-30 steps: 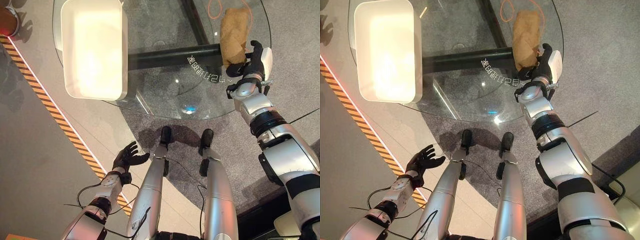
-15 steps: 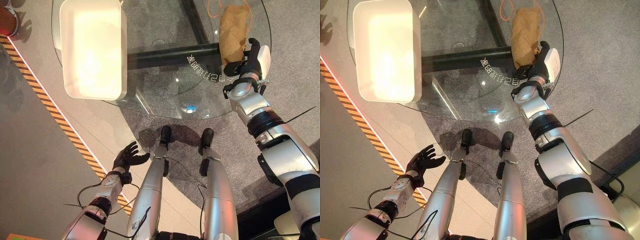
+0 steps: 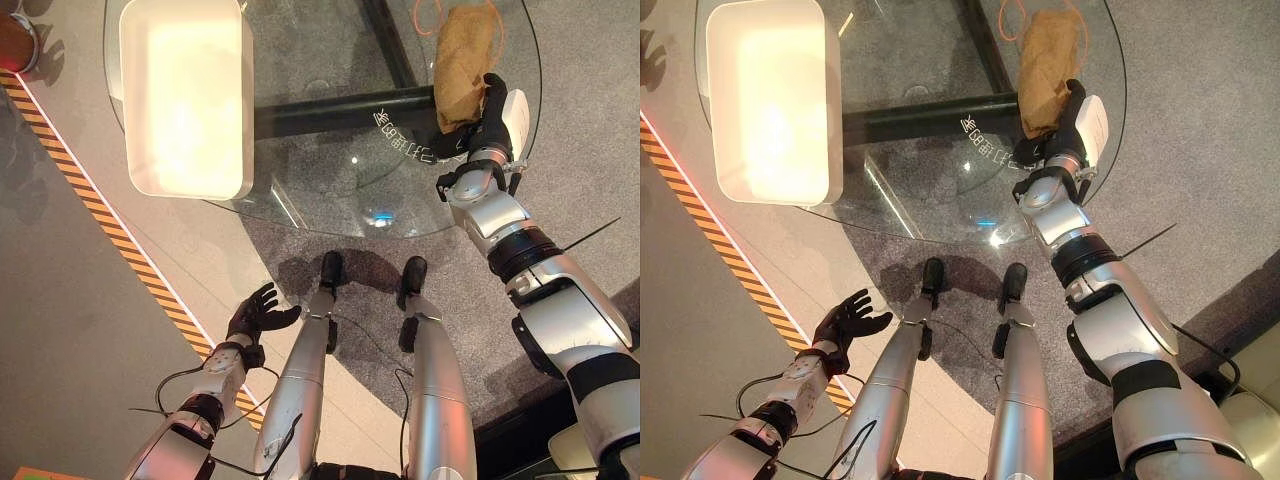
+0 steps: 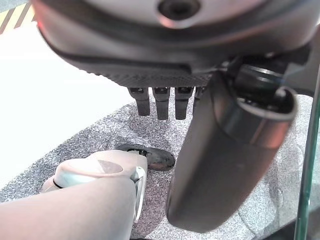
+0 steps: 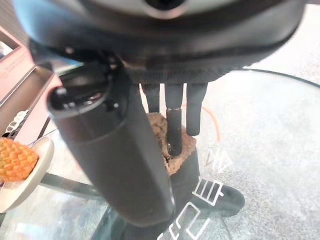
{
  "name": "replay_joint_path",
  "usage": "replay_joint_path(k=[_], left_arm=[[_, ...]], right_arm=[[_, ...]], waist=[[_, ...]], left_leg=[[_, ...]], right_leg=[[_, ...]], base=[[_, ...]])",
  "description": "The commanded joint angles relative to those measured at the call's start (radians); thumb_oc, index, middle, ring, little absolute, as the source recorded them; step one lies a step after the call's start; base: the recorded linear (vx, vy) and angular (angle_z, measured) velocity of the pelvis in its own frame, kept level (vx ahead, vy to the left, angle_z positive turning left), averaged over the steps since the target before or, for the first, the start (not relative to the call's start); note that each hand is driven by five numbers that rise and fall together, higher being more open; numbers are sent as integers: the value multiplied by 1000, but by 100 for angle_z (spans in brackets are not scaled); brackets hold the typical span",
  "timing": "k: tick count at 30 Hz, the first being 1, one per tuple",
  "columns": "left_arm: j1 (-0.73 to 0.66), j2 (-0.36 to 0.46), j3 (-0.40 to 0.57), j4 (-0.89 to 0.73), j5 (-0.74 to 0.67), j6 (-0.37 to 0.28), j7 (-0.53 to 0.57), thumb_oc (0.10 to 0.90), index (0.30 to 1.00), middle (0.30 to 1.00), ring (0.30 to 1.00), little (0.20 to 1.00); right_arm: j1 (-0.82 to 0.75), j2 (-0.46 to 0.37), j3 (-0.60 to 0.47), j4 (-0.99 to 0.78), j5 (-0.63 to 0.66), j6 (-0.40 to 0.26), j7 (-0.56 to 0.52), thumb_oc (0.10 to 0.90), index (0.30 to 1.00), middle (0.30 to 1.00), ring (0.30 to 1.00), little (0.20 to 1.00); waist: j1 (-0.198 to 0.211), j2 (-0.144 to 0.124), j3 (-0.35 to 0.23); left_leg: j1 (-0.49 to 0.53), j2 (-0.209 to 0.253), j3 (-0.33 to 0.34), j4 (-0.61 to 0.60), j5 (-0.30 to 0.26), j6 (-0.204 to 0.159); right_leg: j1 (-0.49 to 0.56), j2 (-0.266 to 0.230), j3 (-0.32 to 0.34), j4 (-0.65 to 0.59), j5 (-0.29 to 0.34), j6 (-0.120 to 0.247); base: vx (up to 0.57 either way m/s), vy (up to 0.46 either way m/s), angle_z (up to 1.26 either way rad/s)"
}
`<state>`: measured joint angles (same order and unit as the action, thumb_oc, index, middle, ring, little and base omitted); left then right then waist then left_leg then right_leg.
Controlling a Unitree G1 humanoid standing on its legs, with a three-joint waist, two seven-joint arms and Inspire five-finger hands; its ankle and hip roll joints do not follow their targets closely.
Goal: Wipe the table with a cloth and put it in the basket.
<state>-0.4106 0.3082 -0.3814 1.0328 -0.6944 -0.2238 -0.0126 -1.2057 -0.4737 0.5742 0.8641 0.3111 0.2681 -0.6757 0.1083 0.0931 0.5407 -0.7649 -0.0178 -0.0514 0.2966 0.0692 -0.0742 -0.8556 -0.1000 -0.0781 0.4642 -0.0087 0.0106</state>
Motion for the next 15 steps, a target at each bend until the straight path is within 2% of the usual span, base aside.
replay_joint_path(k=[1, 7, 15], left_arm=[[60, -24, -1, -13, -21, -20, 7, 800, 900, 900, 900, 900], [63, -27, -6, -11, -20, -25, 7, 800, 900, 900, 900, 900], [60, -23, -6, -18, -21, -24, 9, 800, 900, 900, 900, 900]], right_arm=[[-92, -23, 54, -129, -109, -38, -71, 800, 900, 900, 900, 900], [-113, -37, 63, -112, -124, -20, -123, 800, 900, 900, 900, 900], [-117, -51, 59, -104, -103, -29, -134, 800, 900, 900, 900, 900]], waist=[[8, 57, -21], [12, 58, -21], [11, 55, -21]], left_leg=[[22, -58, 59, -2, -21, 50], [22, -57, 58, -2, -21, 50], [25, -59, 56, -3, -23, 51]], right_leg=[[51, 37, -82, -46, -40, -9], [54, 35, -83, -47, -40, -6], [57, 36, -83, -52, -38, -5]], base=[[0, 0, 0], [0, 0, 0], [0, 0, 0]])
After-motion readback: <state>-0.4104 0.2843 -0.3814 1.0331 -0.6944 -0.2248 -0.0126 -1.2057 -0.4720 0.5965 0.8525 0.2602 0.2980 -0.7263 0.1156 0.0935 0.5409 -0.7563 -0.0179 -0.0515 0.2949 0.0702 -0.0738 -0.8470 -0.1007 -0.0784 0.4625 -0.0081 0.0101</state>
